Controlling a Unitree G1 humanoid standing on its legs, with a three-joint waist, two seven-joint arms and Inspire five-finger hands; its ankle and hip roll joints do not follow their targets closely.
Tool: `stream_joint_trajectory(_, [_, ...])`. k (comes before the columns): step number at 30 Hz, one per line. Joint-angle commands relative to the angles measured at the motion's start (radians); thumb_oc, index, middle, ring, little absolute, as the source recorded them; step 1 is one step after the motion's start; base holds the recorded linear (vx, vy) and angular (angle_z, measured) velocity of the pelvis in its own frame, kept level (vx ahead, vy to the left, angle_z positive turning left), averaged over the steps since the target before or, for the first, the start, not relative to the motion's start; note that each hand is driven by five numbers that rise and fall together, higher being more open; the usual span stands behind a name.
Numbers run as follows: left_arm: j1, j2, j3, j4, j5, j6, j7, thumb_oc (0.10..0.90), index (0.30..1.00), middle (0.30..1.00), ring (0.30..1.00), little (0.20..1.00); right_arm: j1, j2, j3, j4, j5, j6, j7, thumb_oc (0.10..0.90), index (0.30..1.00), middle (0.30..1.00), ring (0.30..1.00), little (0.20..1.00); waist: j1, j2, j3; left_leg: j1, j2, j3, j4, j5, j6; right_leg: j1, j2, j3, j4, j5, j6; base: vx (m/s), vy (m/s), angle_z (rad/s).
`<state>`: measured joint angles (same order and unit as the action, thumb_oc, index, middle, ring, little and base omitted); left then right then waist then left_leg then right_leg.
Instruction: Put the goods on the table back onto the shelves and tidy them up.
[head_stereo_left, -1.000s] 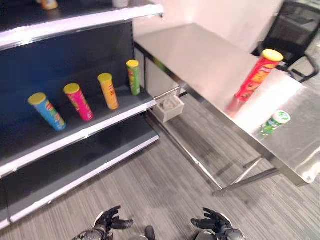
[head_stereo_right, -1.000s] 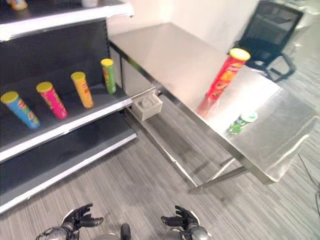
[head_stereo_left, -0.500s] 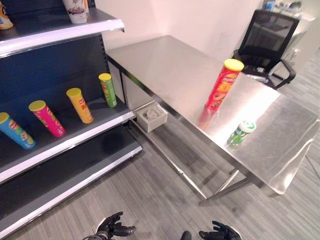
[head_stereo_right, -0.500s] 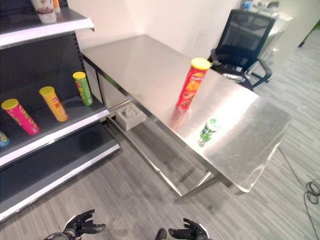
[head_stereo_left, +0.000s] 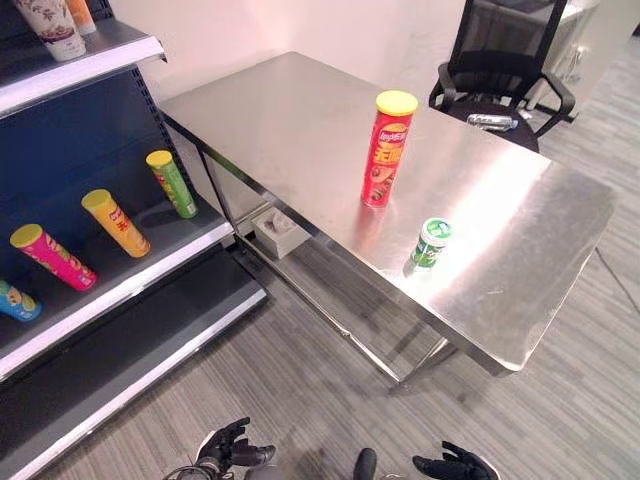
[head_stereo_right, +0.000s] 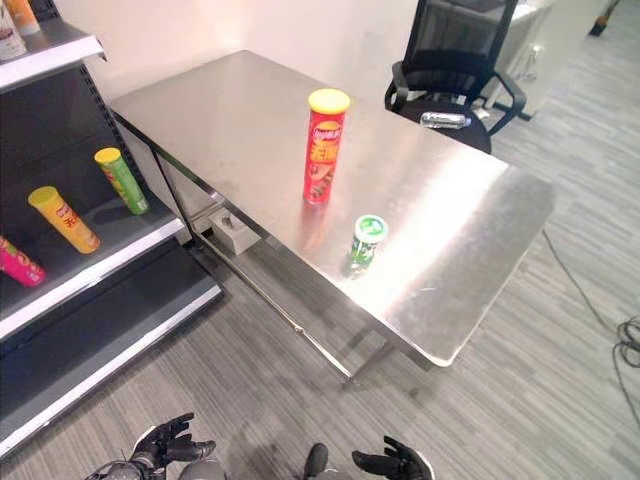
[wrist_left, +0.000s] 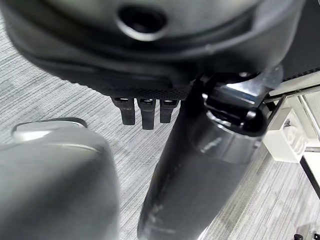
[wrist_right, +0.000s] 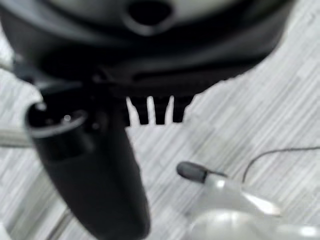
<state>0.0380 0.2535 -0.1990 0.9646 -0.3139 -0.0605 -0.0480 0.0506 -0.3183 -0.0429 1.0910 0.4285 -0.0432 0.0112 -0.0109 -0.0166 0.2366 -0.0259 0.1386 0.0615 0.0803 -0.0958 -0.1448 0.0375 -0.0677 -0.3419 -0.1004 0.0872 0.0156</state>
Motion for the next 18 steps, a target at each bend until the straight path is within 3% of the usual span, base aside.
stream_joint_trajectory(1, [-0.02,0.049,0.005,-0.054,-0.022,-0.036,0.013,0.8,0.9,0.9,0.9,0.9,-0.011,-0.077,-0.067,-0.051,0.118,-0.079,-0.077,0.8,0.9,0.9,0.9,0.9,0.004,0.001,-0.017,0.018,-0.008,0.014,-0.11,0.125,0.046,0.049,-0.043,0.006,0.013,-0.072,0.118,0.08,0.063,-0.85])
stream_joint_trajectory(4, [-0.003,0.066,0.042,-0.077,-0.034,-0.037,0.012,0.8,0.9,0.9,0.9,0.9,0.017,-0.1,-0.21,-0.164,0.184,-0.113,-0.14,0.8,0.9,0.9,0.9,0.9,-0.01,-0.008,-0.045,0.068,-0.022,0.048,-0.168,0.122,0.06,0.041,-0.055,0.024,0.017,-0.06,0.13,0.12,0.127,-0.61])
stream_joint_trajectory(8, [0.007,0.076,0.072,-0.091,-0.036,-0.038,0.016,0.8,0.9,0.9,0.9,0.9,0.036,-0.157,-0.323,-0.26,0.163,-0.142,-0.208,0.8,0.9,0.9,0.9,0.9,-0.008,-0.019,-0.051,0.087,-0.029,0.067,-0.168,0.104,0.071,0.043,-0.067,0.031,0.021,-0.055,0.141,0.05,0.084,-0.26])
stream_joint_trajectory(11, [0.018,0.08,0.081,-0.093,-0.025,-0.039,0.01,0.8,0.9,0.9,0.9,0.9,0.038,-0.259,-0.425,-0.377,0.108,-0.169,-0.265,0.8,0.9,0.9,0.9,0.9,-0.009,-0.03,-0.055,0.1,-0.039,0.075,-0.168,0.092,0.081,0.05,-0.078,0.033,0.023,-0.049,0.153,0.06,0.113,-0.1])
stream_joint_trajectory(12, [0.024,0.08,0.089,-0.083,-0.013,-0.04,0.01,0.8,0.9,0.9,0.9,0.9,0.036,-0.323,-0.495,-0.51,0.06,-0.19,-0.303,0.8,0.9,0.9,0.9,0.9,-0.01,-0.036,-0.056,0.109,-0.044,0.084,-0.168,0.082,0.088,0.05,-0.085,0.042,0.029,-0.046,0.161,0.05,0.111,-0.08])
stream_joint_trajectory(14, [0.031,0.077,0.088,-0.055,0.008,-0.037,0.013,0.8,0.9,0.9,0.9,0.9,-0.003,-0.395,-0.546,-0.606,0.044,-0.235,-0.339,0.8,0.9,0.9,0.9,0.9,-0.004,-0.048,-0.067,0.111,-0.05,0.088,-0.168,0.074,0.095,0.049,-0.091,0.04,0.034,-0.044,0.167,0.04,0.079,-0.12])
stream_joint_trajectory(16, [0.029,0.075,0.088,-0.054,0.009,-0.038,0.013,0.8,0.9,0.9,0.9,0.9,-0.003,-0.396,-0.546,-0.608,0.043,-0.234,-0.34,0.8,0.9,0.9,0.9,0.9,-0.003,-0.047,-0.066,0.112,-0.05,0.088,-0.168,0.074,0.095,0.049,-0.091,0.04,0.035,-0.044,0.167,0.03,0.031,-0.1])
stream_joint_trajectory(18, [0.037,0.069,0.097,0.003,0.034,-0.035,0.004,0.8,0.9,0.9,0.9,0.9,-0.064,-0.449,-0.542,-0.895,0.099,-0.319,-0.253,0.8,0.9,0.9,0.9,0.9,0.005,-0.062,-0.078,0.119,-0.053,0.092,-0.168,0.068,0.098,0.052,-0.096,0.038,0.036,-0.044,0.171,0.05,0.051,0.03])
